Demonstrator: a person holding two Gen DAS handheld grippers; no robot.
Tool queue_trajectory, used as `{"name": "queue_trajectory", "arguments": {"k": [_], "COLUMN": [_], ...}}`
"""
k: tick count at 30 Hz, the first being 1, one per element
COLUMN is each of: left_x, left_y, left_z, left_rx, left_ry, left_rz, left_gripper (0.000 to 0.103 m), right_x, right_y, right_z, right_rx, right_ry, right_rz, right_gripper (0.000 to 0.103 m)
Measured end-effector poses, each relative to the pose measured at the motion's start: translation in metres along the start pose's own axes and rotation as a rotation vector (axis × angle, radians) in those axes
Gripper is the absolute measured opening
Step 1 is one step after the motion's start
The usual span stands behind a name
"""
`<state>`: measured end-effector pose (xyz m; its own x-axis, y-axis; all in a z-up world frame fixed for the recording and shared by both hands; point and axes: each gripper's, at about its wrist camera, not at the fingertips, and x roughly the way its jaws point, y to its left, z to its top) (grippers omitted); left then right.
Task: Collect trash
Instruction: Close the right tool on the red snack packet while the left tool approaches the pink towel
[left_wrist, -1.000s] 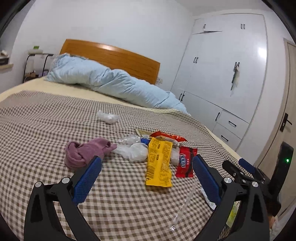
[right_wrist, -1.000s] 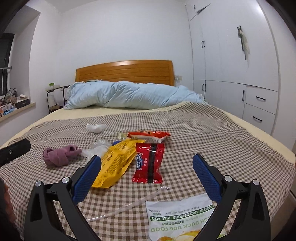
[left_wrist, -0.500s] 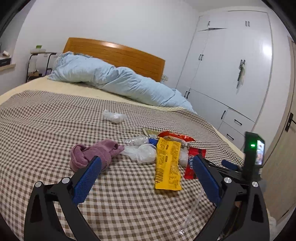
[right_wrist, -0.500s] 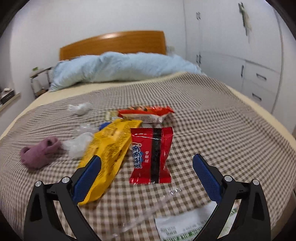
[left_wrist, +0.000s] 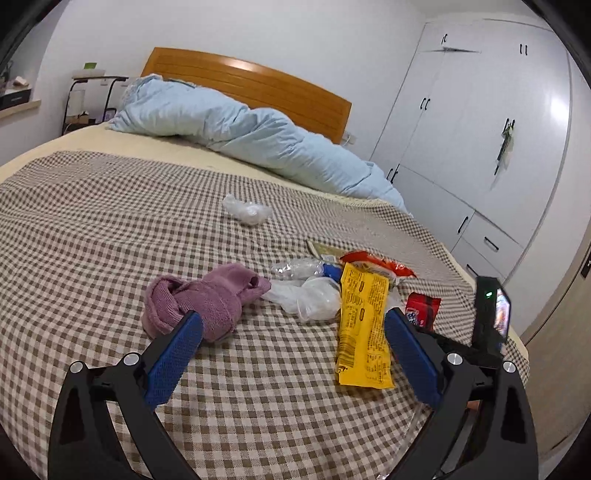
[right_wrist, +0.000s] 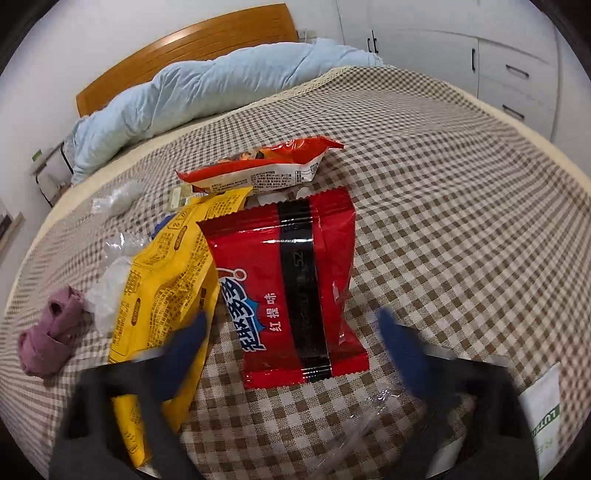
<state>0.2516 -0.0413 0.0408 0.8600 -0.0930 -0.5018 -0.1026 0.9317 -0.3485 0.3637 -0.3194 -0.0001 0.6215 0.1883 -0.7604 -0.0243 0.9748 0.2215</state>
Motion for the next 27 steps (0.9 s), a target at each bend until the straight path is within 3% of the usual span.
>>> {"name": "queue_trajectory", "arguments": {"k": [3,8,12,17,21,27], "left_x": [0.005,0.006,0.008,0.016,0.034,0.056], "left_y": [-0.002,0.001,0.016,0.037,0.037,0.03], "left_z": [-0.002,-0.002,-0.001,0.003,0.004,0.003], "left_rx": [0.014,0.029,0.022,-0.03,-0.012,0.019], "left_ry": [0.013,0.017,0.03,0.055,0.079,0.092], "left_rz": [0.015,0.057,0.158,0.213,0.226,0.294], "left_gripper": [0.095,0.095,0.095,0.095,0.095,0.095], "right_x": [-0.015,-0.054,-0.089,-0.121,-0.132,-0.128], "right_y": [-0.009,-0.012,-0.013,-0.016,-0.018,-0.029], "right_z": [0.001,0.006,0.009,0.013,0.014,0.013], "right_rx": [0.035,0.035,0.022,0.011,-0.003,0.003], "right_ry": [-0.04,-0.138,-0.229,-0.321,-0.39,-0.379], "right_rz": [0.045,0.072,0.089,0.083,0.014,-0.004], "right_gripper": [0.036,0.035,0.035,0.035,0.035,0.035]}}
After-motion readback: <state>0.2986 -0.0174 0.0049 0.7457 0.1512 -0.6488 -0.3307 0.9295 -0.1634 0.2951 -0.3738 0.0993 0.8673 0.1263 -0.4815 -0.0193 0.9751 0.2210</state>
